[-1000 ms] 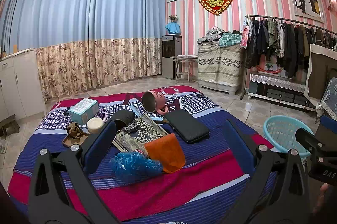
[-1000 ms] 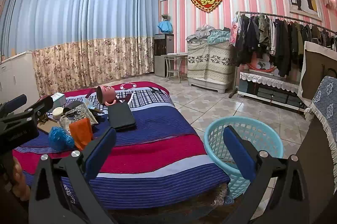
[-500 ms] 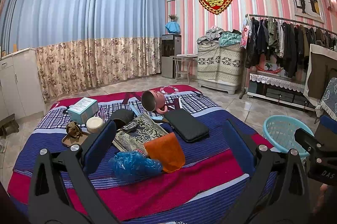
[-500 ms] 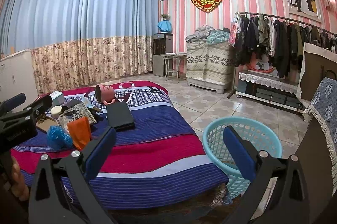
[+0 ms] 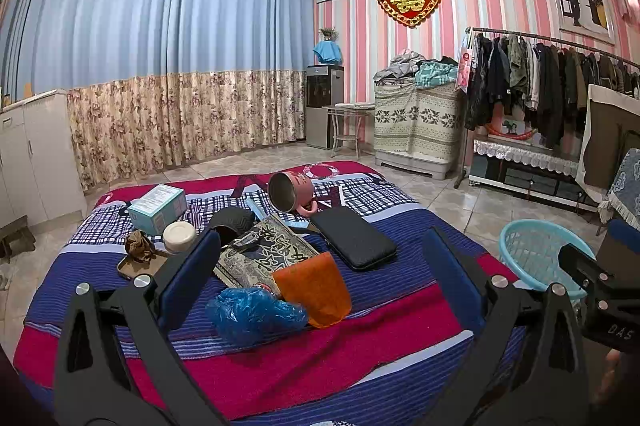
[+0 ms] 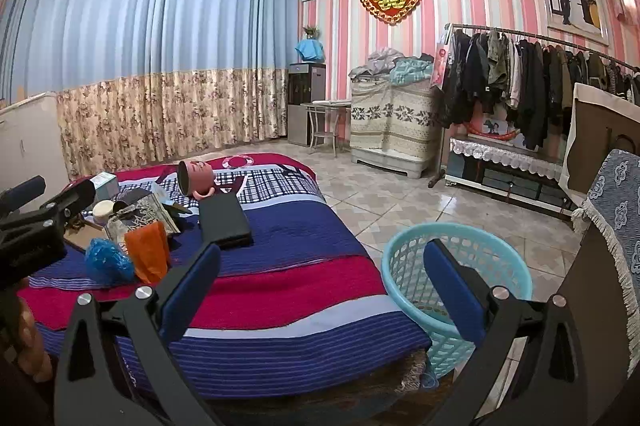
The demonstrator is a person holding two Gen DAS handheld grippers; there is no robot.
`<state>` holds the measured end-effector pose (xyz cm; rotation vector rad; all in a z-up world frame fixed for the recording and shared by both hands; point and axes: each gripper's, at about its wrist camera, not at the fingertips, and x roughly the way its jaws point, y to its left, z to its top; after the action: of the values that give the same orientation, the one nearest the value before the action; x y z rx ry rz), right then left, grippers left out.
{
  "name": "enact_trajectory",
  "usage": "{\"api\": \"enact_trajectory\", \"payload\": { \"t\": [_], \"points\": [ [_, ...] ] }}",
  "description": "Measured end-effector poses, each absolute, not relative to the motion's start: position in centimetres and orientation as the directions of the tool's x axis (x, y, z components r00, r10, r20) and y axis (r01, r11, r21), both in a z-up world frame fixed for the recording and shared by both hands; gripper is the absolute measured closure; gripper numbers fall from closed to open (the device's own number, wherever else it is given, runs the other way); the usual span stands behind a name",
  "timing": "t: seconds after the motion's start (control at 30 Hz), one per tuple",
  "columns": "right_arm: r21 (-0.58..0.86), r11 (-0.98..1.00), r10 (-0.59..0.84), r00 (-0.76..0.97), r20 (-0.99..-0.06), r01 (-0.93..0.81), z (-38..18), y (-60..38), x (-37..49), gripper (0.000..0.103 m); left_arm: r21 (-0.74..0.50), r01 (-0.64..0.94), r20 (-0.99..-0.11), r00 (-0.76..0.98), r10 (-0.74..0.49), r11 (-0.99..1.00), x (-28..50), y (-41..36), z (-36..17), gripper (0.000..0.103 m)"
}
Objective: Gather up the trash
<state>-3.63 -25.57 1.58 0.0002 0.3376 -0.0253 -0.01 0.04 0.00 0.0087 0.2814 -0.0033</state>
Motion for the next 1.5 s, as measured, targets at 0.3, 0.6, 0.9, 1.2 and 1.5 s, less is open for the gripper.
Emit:
{"api": "enact_trajectory", "payload": {
  "t": [0.3,0.6,0.9,1.2,1.5],
  "points": [
    [-0.032,0.999,-0.047,0.942,-0.332,0.039,1.9,-25.0,-3.3,0.004,-0.004,0.010,-0.328,0.945,-0.011,1.000,0.4,0.5,0.1,0.005],
    [0.029,1.000,0.013,0.947,-0.322,-0.004,3.1,-23.6,-2.2,0.004,0.028,-0.070,-0.315,0.946,0.075,0.997,-0.3,6.1,0.8,0.005],
    [-0.092,0.996,-0.031,0.907,-0.421,-0.009,0.7,-19.2,0.0,0.004,0.008,-0.191,-0.407,0.896,0.178,0.982,0.6,13.4,-1.4,0.005],
    [-0.103,0.995,-0.042,0.880,-0.472,-0.008,-1.3,-17.1,3.0,0.004,-0.005,-0.169,-0.483,0.864,0.145,0.986,2.7,16.3,-4.4,0.005],
    [-0.123,0.991,-0.107,0.865,-0.489,0.054,-2.1,-18.3,3.4,0.004,0.048,-0.014,-0.512,0.858,0.037,0.999,5.3,10.6,-6.4,0.005]
  ]
}}
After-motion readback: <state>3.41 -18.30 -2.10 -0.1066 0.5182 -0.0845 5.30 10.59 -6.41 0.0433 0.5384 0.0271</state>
